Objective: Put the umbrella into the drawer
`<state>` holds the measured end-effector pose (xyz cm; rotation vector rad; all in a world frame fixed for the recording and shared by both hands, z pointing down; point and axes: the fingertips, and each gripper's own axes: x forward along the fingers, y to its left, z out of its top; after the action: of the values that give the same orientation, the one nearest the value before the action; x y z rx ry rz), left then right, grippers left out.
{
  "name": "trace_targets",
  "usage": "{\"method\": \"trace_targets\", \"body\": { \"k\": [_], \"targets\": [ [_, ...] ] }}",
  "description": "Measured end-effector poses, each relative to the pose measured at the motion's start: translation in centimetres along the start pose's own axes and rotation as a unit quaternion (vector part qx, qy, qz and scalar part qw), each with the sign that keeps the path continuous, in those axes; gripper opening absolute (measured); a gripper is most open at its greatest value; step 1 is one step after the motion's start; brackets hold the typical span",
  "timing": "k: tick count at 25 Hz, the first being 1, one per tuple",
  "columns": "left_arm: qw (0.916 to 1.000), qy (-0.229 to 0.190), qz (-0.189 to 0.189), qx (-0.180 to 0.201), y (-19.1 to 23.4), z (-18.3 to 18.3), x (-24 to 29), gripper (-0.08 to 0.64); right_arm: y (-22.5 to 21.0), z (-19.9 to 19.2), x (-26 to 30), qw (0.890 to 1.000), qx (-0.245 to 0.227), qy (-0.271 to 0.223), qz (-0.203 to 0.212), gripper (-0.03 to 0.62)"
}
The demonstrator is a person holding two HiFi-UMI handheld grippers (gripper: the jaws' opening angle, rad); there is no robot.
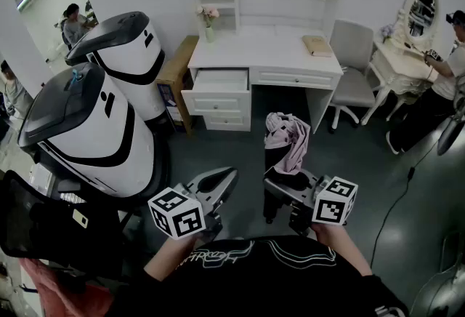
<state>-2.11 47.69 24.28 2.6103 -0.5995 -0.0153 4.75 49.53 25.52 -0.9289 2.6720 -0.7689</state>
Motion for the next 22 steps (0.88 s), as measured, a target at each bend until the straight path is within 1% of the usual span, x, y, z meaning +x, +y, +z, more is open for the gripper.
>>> {"method": "trace_targets", "body": {
  "k": [10,15,22],
  "targets": [
    [1.0000,0.006,0.004,-0.001,4.7,-0.1,0.8,0.020,-3.1,-0.8,3.5,1.000,0.007,0.005,0.003,0.216],
    [0.9998,0.012,-0.003,-0.017,10.4,2.3,0.7,0.020,-5.4,0.3,8.7,1.000,0.017,0.006,-0.007,0.217],
    [0.9991,0.014,-0.007,-0.040,17.3,3.5,0.1,0.020,-9.0,-0.3,13.8,0.998,0.062,-0.003,-0.023,0.219]
  ]
}}
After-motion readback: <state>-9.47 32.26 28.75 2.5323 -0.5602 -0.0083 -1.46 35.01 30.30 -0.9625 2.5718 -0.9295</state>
